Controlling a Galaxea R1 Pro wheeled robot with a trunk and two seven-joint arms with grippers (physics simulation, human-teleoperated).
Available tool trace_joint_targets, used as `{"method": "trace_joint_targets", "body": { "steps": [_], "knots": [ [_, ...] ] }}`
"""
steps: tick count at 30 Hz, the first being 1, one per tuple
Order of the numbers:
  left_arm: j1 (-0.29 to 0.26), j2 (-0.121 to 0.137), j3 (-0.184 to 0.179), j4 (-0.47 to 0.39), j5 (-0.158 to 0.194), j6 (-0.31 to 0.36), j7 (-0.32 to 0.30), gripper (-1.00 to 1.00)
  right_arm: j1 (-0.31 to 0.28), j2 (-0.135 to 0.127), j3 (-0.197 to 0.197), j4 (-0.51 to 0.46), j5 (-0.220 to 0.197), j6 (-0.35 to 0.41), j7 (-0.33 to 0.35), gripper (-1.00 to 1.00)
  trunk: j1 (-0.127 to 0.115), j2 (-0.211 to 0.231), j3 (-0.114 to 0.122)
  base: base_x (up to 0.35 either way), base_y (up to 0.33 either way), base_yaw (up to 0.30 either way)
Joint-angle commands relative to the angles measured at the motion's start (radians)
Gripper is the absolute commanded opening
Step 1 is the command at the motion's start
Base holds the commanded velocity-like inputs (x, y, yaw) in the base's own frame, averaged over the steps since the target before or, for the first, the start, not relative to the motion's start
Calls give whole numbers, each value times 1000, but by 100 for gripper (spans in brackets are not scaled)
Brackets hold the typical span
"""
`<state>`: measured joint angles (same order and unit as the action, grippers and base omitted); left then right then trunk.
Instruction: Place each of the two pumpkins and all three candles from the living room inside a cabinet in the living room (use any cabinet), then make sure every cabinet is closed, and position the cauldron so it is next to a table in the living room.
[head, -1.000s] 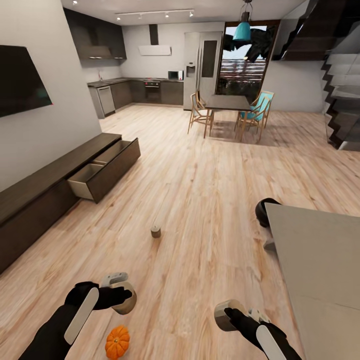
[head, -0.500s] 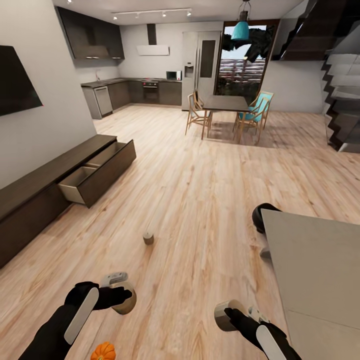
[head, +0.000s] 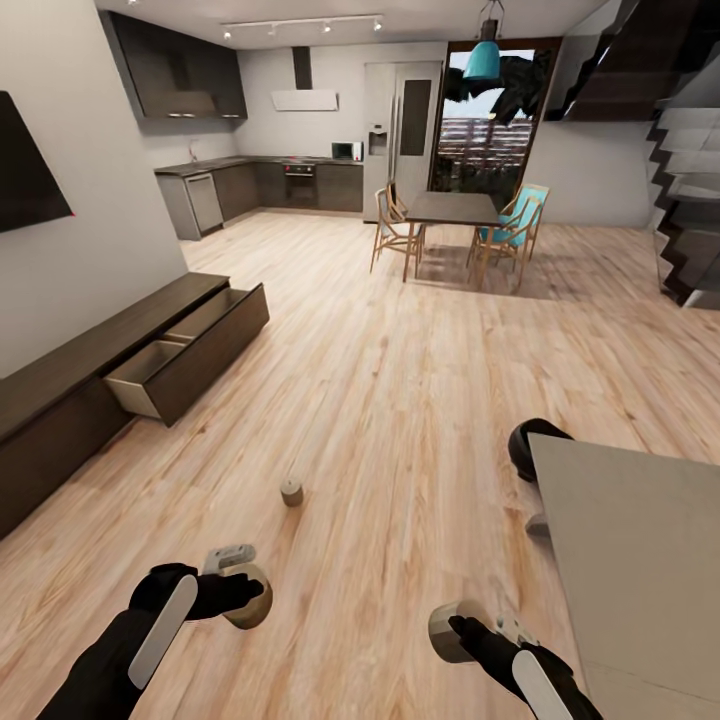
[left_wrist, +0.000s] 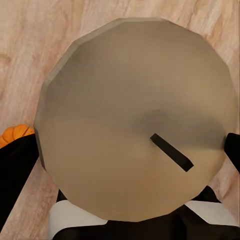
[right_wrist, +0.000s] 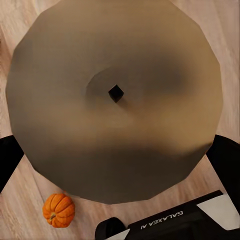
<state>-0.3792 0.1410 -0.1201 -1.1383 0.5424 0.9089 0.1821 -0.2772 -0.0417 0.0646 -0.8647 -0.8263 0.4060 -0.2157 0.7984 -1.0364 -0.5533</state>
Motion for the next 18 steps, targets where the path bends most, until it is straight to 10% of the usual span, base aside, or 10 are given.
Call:
{"method": "trace_joint_targets", "body": {
  "steps": [1,18],
  "knots": [
    [-1,1,-3,-1,12,2,11,-100,0,-1,4,-2,-11,0,-10,-100,0,-1,-1,237,-122,0],
    [-1,2,-3,-1,11,2,10,-100,0,-1,4,-2,-11,0,-10,-100,0,-1,-1,237,-99,0]
  ]
}}
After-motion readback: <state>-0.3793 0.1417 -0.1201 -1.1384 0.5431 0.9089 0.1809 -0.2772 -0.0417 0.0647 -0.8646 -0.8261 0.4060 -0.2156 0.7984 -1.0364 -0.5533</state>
